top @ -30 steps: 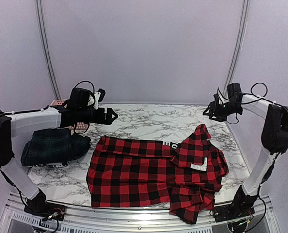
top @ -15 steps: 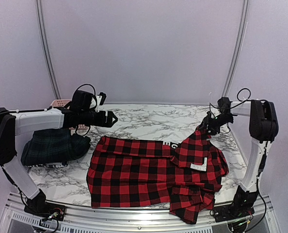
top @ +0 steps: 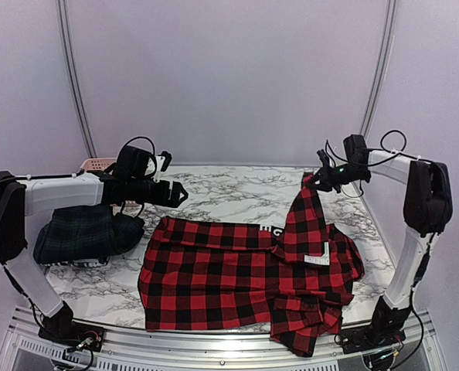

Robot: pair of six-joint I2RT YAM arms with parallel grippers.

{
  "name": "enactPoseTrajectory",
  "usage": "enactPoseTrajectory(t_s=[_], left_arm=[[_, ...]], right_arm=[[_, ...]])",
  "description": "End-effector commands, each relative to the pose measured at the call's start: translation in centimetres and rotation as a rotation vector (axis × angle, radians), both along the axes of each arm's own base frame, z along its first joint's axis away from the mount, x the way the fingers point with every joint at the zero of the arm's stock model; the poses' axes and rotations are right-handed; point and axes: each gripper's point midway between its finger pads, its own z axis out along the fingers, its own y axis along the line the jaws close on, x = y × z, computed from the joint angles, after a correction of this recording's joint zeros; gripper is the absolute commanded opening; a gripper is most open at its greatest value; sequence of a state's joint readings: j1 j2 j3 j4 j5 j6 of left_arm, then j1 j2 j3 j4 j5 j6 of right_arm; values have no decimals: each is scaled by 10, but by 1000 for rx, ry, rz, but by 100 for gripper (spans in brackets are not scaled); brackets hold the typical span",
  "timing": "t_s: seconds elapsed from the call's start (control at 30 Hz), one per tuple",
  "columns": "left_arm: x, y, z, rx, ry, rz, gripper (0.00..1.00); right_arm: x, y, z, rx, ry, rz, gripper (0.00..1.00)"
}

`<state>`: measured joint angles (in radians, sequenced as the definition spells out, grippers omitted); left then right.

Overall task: Fold and stack the mixed laundry pile
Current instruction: Smooth out the 1/3-folded T-shirt at the center of the board.

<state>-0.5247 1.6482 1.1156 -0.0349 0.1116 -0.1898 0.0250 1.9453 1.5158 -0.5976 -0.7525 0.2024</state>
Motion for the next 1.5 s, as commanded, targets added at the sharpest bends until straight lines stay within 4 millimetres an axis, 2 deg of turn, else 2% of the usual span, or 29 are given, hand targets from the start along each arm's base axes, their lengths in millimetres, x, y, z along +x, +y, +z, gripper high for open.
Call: enactPoseTrajectory(t_s=[0.0,0.1,0.23,0.33,0.43,0.53,0.6,0.73,0.8,0.87,0.97,1.07,1.2,1.33,1.47], left_arm=[[-18,-17,36,-20,-73,-102,99],[-32,-26,44,4,-102,-148,99],[-48,-22,55,11,-129,-140,99],[-65,-18,57,-5,-127,-146,99],[-95,-27,48,-1,-119,-205,99],[-139,-51,32,38,-121,-325,99],[-168,-71,27,29,-132,-405,99],[-221,-110,14,52,-211,-586,99],[-236,-120,-4,130,-245,-646,99],[-250,-128,-17,204,-291,-712,99],[-268,-140,-31,347,-407,-812,97],[-278,-148,-39,427,-478,-912,90],[-275,-150,-43,564,-605,-971,83],[-274,-158,-49,676,-725,-1011,84],[-281,-167,-67,760,-778,-1082,86]], right_arm=[[-50,77,91,114,-288,305,2],[-97,111,108,124,-342,443,9],[-169,146,111,75,-374,612,8],[-229,163,97,38,-360,707,7],[-276,168,86,7,-378,753,7],[-310,169,60,-12,-314,789,6],[-324,170,48,-29,-307,808,5],[-330,166,29,-72,-305,813,3],[-331,162,23,-99,-298,820,9],[-330,162,25,-106,-306,812,16],[-328,161,28,-112,-312,792,17],[-324,163,31,-91,-284,768,18],[-307,160,46,3,-252,686,18],[-283,145,63,104,-235,583,18],[-264,128,76,168,-228,508,19]])
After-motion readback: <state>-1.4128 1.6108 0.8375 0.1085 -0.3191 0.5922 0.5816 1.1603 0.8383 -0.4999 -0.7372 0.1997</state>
